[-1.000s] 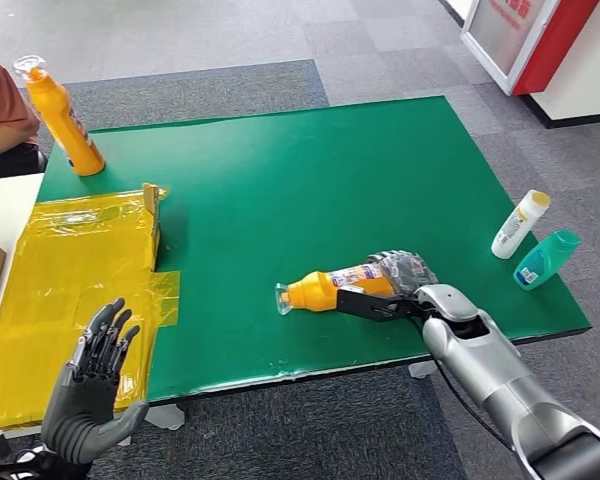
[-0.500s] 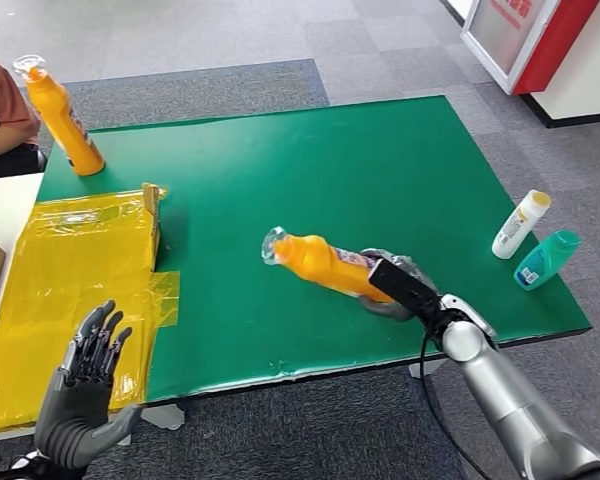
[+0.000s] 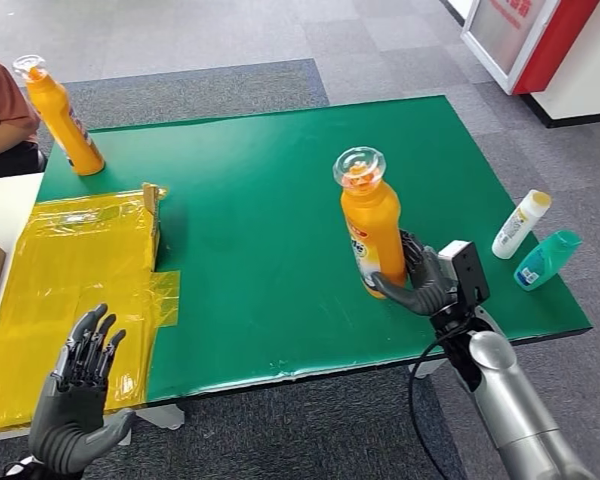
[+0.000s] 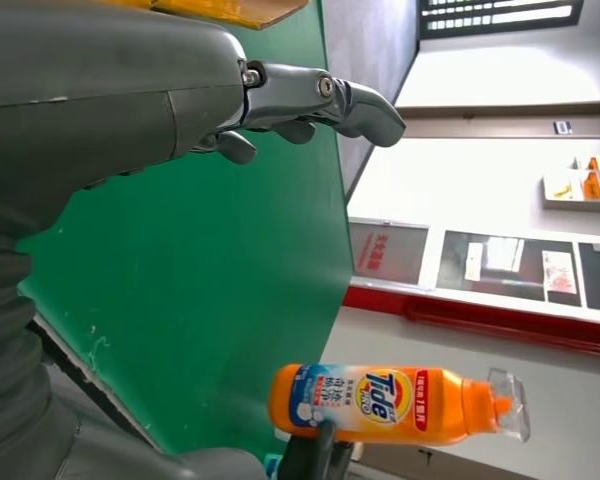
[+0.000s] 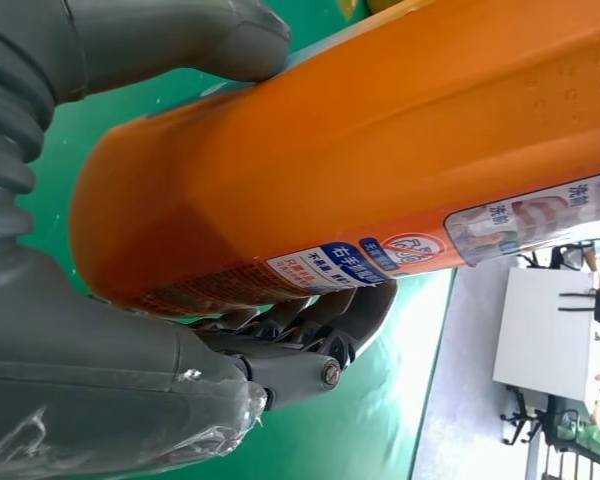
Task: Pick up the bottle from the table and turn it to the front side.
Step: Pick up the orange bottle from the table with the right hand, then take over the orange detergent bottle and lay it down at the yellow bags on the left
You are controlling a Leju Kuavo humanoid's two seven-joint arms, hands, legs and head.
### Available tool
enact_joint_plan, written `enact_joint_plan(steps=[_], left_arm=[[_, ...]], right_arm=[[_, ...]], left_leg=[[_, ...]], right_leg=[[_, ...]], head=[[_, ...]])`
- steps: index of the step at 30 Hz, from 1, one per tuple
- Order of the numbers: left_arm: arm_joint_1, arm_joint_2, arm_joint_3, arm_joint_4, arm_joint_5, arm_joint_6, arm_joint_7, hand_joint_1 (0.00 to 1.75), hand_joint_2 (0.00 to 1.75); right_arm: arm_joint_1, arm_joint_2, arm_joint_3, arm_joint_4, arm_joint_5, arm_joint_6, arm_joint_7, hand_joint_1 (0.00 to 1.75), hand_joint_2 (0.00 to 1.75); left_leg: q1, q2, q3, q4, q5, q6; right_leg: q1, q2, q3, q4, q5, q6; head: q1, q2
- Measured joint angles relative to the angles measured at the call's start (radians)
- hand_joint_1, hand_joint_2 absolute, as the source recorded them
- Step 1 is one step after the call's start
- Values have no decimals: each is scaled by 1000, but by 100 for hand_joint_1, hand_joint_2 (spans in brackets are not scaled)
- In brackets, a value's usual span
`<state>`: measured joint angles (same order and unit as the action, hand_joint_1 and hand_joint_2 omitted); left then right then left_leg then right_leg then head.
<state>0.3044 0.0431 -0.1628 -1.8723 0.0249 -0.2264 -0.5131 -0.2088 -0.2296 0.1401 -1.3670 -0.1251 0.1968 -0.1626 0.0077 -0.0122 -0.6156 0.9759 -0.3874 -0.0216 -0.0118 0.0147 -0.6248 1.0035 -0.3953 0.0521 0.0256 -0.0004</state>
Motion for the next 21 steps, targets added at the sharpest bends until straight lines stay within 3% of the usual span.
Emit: enact_joint_plan(steps=[5,8,21], left_arm=[[-14,3,-12,7,7,11,13,0,175],[-56,1,-32,26,33,5,50,0,175],[-363,-23,-188,119,18,87,203,0,175]], right_arm=[[37,37,2,-56,-45,7,-42,175,175],[52,72,36,-94,35,-45,-69,175,175],[44,180,279,-136,330,-260,-97,175,175]], left_leg=[[0,0,0,0,0,0],[0,0,0,0,0,-1],[1,0,0,0,2,-2]], right_leg=[[0,0,0,0,0,0],[0,0,0,0,0,-1],[0,0,0,0,2,-1]], head=[[0,0],[0,0],[0,0]])
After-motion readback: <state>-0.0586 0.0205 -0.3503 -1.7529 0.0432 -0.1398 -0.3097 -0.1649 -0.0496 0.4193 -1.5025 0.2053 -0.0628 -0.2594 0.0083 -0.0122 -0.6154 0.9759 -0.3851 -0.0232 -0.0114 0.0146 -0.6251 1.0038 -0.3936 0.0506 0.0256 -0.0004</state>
